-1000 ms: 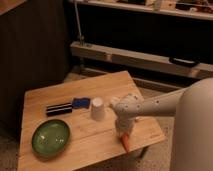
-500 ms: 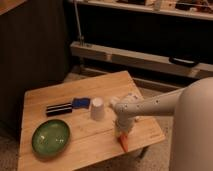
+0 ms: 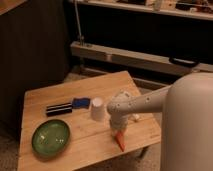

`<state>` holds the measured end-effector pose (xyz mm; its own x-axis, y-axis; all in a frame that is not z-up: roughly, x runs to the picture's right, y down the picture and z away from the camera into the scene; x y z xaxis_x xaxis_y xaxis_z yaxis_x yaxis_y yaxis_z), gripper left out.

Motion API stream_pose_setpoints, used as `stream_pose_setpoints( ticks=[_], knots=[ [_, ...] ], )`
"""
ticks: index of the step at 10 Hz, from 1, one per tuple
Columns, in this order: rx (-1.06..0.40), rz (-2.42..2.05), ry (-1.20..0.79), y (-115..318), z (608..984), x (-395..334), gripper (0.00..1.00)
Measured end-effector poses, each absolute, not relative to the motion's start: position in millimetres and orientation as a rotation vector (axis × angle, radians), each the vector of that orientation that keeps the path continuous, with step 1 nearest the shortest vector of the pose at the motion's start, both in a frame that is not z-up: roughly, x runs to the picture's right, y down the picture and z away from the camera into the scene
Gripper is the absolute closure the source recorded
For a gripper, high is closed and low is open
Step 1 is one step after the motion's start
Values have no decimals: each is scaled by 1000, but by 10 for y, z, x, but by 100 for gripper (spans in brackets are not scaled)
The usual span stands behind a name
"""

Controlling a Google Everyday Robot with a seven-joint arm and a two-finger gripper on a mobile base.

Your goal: Drag the pepper across the table

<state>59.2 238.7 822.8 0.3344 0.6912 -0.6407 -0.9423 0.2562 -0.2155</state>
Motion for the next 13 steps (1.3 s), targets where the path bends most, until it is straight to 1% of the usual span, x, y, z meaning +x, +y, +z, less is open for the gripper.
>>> stream_pose_setpoints(
  ticks=[3, 7, 8, 13],
  knots=[
    [-634, 1163, 464, 2372, 8224, 592, 65],
    [-648, 1114, 404, 2229, 8209, 241, 65],
    [-648, 1110, 398, 2208, 8198, 245, 65],
    [-660, 1083, 383, 2209, 8250, 147, 65]
  ],
)
